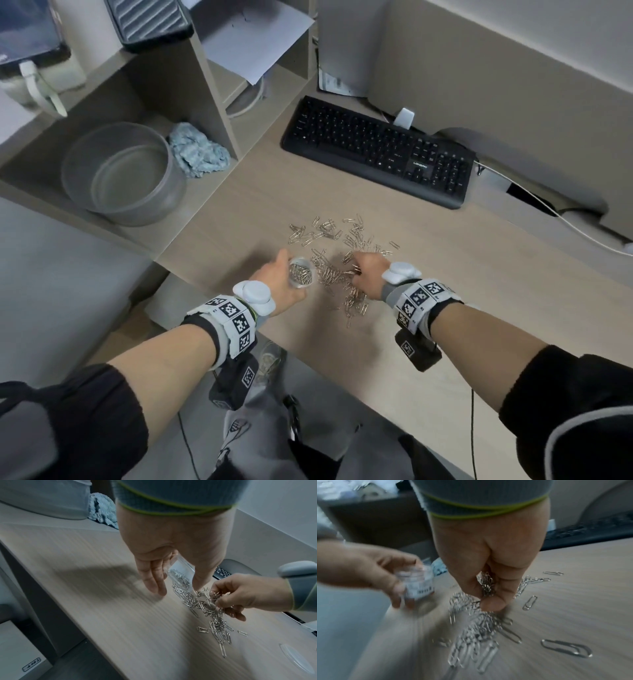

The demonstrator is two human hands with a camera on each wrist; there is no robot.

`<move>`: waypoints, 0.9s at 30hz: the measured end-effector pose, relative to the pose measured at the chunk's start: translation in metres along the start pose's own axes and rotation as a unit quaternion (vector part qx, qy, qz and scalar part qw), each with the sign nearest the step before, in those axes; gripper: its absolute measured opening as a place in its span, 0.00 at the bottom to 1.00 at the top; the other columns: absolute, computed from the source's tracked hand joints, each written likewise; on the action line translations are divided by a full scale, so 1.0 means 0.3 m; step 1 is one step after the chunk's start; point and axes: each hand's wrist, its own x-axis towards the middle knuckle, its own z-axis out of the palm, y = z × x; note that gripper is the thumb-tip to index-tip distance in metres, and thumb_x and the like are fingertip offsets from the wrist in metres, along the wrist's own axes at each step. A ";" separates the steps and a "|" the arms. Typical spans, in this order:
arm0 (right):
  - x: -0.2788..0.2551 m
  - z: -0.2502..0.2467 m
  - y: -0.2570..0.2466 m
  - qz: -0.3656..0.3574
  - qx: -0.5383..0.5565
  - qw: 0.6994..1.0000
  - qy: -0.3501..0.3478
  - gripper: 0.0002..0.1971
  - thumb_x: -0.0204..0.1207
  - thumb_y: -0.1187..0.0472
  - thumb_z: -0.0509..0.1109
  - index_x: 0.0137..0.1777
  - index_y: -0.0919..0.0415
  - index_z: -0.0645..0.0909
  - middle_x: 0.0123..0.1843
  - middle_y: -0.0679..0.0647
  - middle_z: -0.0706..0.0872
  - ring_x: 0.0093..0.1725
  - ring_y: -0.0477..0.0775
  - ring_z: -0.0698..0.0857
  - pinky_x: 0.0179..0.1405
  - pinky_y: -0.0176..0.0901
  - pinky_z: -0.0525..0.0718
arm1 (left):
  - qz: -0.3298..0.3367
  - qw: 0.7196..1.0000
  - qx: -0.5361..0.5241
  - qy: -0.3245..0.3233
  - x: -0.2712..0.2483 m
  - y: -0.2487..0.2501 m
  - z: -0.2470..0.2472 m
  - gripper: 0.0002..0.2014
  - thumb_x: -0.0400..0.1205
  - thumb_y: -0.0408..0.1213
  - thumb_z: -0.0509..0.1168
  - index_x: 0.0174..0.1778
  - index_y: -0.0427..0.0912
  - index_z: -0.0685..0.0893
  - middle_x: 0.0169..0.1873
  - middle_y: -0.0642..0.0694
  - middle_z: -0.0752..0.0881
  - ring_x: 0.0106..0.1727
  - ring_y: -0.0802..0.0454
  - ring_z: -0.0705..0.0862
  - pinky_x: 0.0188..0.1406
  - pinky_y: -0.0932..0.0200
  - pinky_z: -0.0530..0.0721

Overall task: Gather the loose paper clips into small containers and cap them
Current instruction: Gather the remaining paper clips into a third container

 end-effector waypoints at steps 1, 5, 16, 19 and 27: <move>-0.011 -0.012 -0.003 0.012 0.061 0.998 0.012 0.10 0.78 0.68 0.69 0.58 0.65 0.80 0.52 0.58 0.85 0.43 0.58 0.86 0.37 0.46 0.85 | 0.003 1.000 0.003 -0.002 0.005 0.007 0.002 0.30 0.72 0.46 0.74 0.65 0.45 0.68 0.46 0.46 0.85 0.42 0.44 0.85 0.42 0.48 0.86; -0.074 -0.104 -0.010 0.044 0.279 0.959 0.003 0.05 0.77 0.72 0.69 0.49 0.64 0.77 0.29 0.57 0.83 0.16 0.46 0.81 0.16 0.37 0.82 | 0.029 0.999 0.016 -0.014 0.030 0.078 0.026 0.34 0.73 0.48 0.75 0.70 0.46 0.66 0.48 0.46 0.85 0.43 0.45 0.84 0.40 0.54 0.81; -0.152 -0.196 -0.030 -0.018 0.322 0.946 0.039 0.07 0.74 0.70 0.71 0.42 0.58 0.80 0.27 0.54 0.83 0.22 0.50 0.82 0.32 0.49 0.88 | 0.084 0.996 0.020 0.001 0.042 0.251 0.084 0.33 0.71 0.52 0.75 0.66 0.47 0.68 0.49 0.49 0.85 0.44 0.43 0.84 0.39 0.53 0.81; -0.164 -0.196 -0.023 -0.051 0.194 0.978 0.063 0.08 0.74 0.65 0.71 0.51 0.56 0.86 0.42 0.52 0.87 0.42 0.54 0.85 0.47 0.44 0.84 | 0.081 0.996 0.031 -0.003 0.040 0.272 0.077 0.34 0.71 0.53 0.74 0.68 0.46 0.68 0.48 0.45 0.87 0.46 0.40 0.86 0.44 0.47 0.85; -0.138 -0.192 0.000 -0.068 0.221 0.970 0.079 0.09 0.77 0.65 0.67 0.50 0.54 0.87 0.38 0.49 0.86 0.44 0.56 0.86 0.52 0.49 0.87 | 0.098 0.995 0.006 0.001 0.041 0.259 0.061 0.30 0.69 0.53 0.74 0.63 0.51 0.70 0.51 0.53 0.86 0.44 0.47 0.87 0.41 0.52 0.85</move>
